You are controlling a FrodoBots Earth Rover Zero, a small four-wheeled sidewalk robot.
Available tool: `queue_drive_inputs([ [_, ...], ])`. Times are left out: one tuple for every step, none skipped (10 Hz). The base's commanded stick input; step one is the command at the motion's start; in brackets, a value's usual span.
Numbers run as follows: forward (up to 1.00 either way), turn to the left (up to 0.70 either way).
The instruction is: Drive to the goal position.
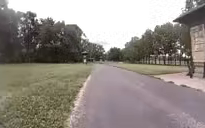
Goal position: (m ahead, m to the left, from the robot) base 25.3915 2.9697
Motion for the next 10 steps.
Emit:
queue_drive_inputs([
  [0.7,0.0],
  [0.7,0.0],
  [0.7,0.0],
  [0.7,0.0],
  [0.7,0.0],
  [0.7,0.0],
  [0.7,0.0],
  [0.7,0.0],
  [0.7,0.0],
  [0.7,0.0],
])
